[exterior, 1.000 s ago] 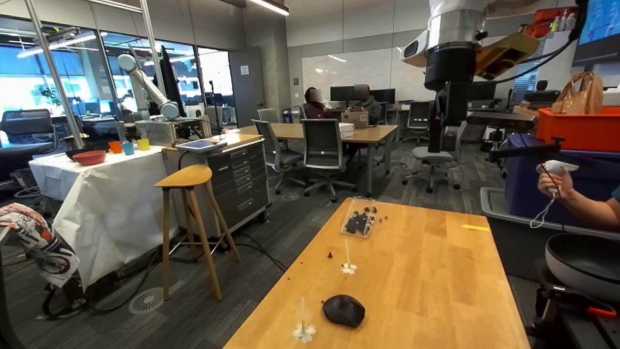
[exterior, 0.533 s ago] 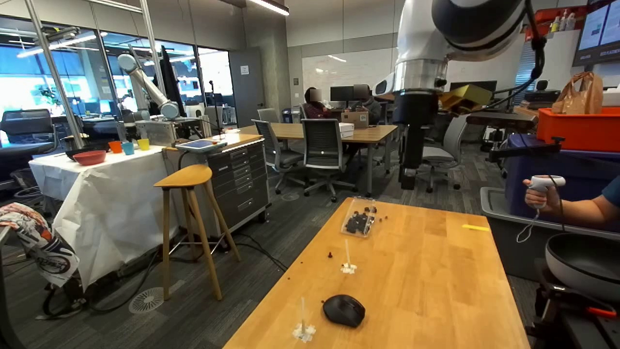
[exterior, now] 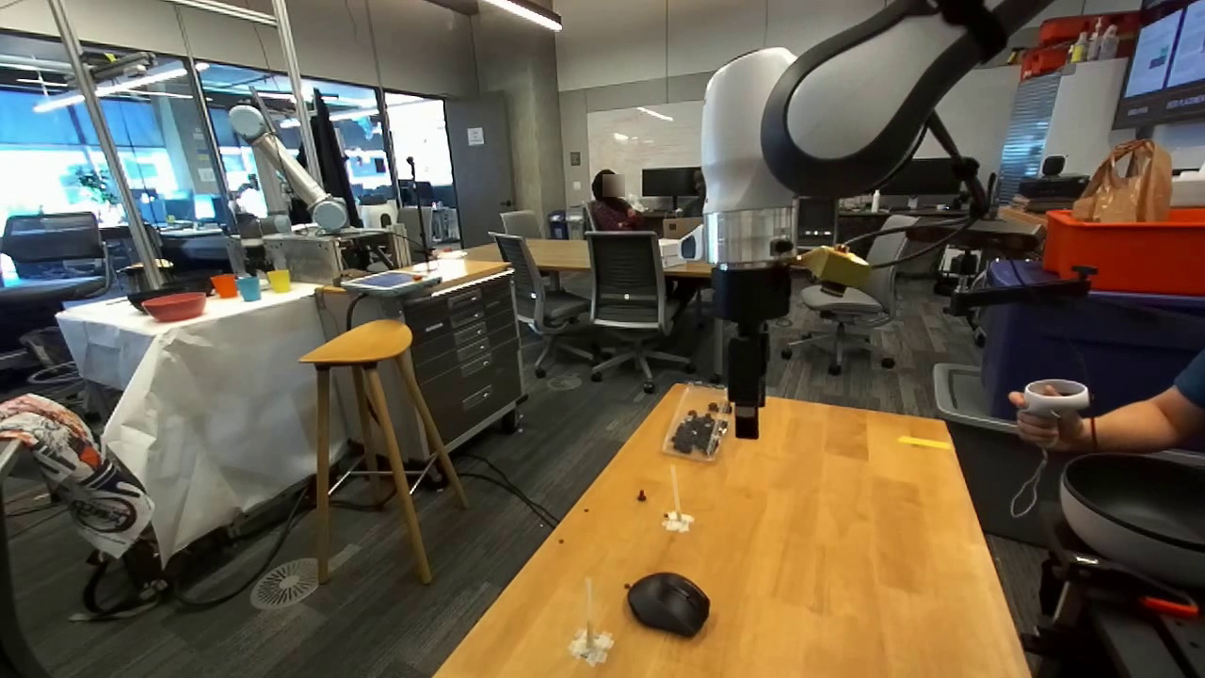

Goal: Left click the mouse

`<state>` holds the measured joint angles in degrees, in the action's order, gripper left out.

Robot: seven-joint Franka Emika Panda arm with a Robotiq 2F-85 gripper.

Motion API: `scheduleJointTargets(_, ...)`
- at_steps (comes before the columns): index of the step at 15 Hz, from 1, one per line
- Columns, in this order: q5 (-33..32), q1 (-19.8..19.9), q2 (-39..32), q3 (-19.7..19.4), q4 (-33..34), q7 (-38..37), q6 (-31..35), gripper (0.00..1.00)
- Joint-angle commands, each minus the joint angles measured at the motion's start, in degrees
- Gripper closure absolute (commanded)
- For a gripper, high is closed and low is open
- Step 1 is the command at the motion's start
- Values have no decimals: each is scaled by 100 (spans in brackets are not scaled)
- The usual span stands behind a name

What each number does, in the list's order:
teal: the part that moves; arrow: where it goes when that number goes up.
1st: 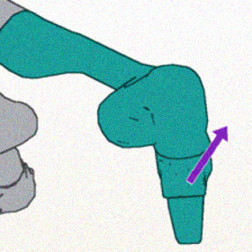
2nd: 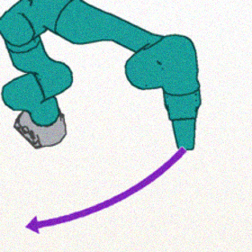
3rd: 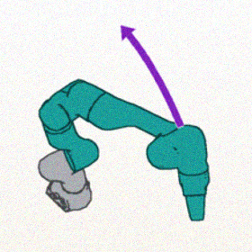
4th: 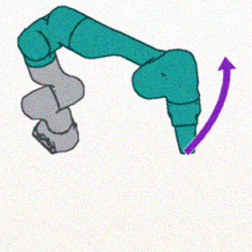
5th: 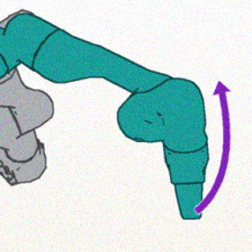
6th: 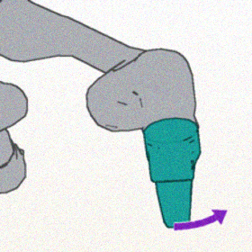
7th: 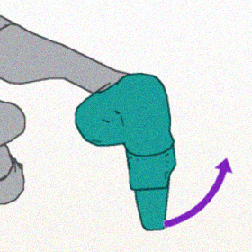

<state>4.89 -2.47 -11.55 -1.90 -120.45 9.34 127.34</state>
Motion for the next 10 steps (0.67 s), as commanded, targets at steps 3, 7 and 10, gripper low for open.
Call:
scheduleJointTargets(3, -710, -74, -991, 108, 780, -765, -71, 25)
scheduleJointTargets(7, -991, -157, -1508, 118, 1090, -896, 37, 58)
scheduleJointTargets(10, -1114, -247, -1851, 112, 1302, -993, 63, 80)
